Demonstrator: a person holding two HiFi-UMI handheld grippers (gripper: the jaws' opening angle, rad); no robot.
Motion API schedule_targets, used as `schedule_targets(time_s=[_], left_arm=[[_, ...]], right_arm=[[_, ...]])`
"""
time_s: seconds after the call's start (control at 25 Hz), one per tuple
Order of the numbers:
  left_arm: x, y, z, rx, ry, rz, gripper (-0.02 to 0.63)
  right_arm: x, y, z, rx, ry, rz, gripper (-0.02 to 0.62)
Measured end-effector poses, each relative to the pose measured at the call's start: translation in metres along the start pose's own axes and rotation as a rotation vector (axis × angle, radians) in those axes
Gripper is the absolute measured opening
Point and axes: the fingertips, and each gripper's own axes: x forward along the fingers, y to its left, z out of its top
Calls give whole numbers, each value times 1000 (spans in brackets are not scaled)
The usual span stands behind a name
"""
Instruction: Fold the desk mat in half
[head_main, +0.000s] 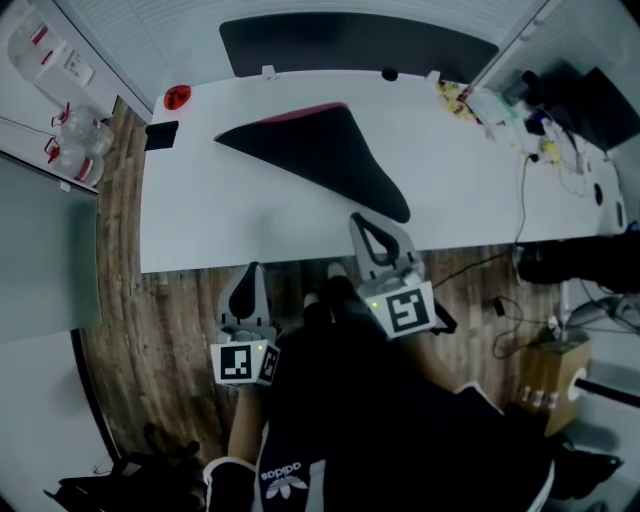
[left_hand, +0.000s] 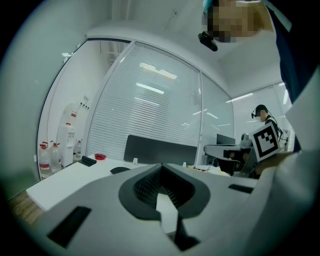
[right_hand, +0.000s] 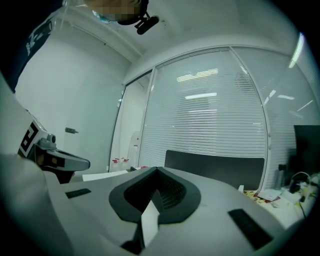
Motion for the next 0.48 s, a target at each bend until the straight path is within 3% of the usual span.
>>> schedule_targets(time_s=[0.48], left_arm=[[-9, -36, 4, 48, -20, -27, 3]], right_arm=[[-33, 27, -18, 59, 63, 44, 2]])
